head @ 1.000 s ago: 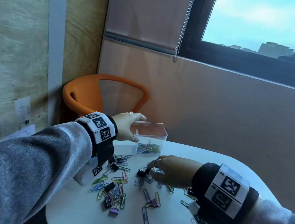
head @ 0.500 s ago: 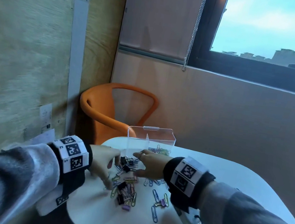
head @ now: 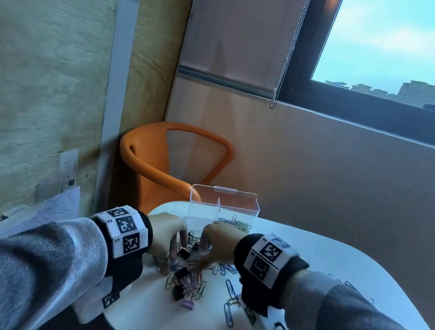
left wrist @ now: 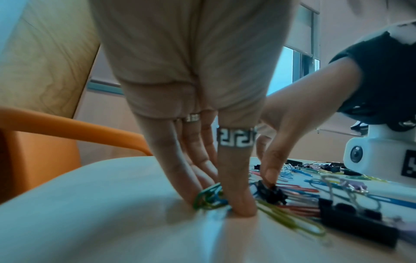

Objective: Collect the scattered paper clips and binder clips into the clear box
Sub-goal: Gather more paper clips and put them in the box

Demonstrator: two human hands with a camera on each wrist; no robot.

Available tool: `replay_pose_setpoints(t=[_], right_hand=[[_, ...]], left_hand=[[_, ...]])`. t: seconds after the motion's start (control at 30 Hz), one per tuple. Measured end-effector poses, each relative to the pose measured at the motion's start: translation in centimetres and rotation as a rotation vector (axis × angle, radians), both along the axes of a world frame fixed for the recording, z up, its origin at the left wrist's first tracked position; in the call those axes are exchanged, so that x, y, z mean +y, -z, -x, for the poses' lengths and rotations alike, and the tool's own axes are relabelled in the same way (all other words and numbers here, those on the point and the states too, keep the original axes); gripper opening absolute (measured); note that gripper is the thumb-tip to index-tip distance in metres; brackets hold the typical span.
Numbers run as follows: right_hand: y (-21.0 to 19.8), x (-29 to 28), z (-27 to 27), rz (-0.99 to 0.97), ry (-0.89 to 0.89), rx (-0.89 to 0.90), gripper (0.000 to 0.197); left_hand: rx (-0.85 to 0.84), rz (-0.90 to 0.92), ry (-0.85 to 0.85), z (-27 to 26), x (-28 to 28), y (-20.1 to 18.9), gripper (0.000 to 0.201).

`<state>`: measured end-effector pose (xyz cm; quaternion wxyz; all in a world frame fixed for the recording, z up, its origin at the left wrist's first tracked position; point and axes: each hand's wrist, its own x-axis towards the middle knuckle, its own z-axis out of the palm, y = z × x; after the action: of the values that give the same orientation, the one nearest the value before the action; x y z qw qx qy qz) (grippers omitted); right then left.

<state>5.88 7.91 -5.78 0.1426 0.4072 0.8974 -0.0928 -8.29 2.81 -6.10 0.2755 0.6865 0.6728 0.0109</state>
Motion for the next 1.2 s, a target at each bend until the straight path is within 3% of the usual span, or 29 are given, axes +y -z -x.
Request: replay_pose_setpoints(t=[0.17,0.53,0.63,0.8,0.97,1.07,1.2], right_hand=[[0.5,0.8,-0.4,0.052,0.079,0.166,0.028],[0.2,1.3,-2.4,0.079,0.122,0.256,0.025],[0.1,1.7,-2.9,0.1,0.14,0.301,0.023],[-0.5,2.7,-3.8,0.202,0.201,0.45,0.017],[-3.1,4.2,-4.7,0.05,0.221,0.729,0.001],[-4.2,5.5,-5.0,-0.139,0.295,0.937,0.025],[-3.8,6.5,-4.9,-0.269,0.301,0.86,0.017]], left_hand=[[0.025,-0.007,-0.007,-0.3,0.0,0.2,0.046],[0.074,-0.054,-0.022,-0.3,0.2,0.9,0.027],[-0.003,-0.023,-0.044,-0.2,0.3,0.5,0.025],[-0.27,-0.009,-0.083,0.0,1.2,-1.9,0.025],[-0.469,-0.195,-0.157,-0.5,3.3,-4.6,0.027],[-0.525,-0.34,-0.203,-1.5,5.0,-5.3,0.028],[-0.519,-0.484,-0.239,-3.6,7.2,-5.0,0.028]])
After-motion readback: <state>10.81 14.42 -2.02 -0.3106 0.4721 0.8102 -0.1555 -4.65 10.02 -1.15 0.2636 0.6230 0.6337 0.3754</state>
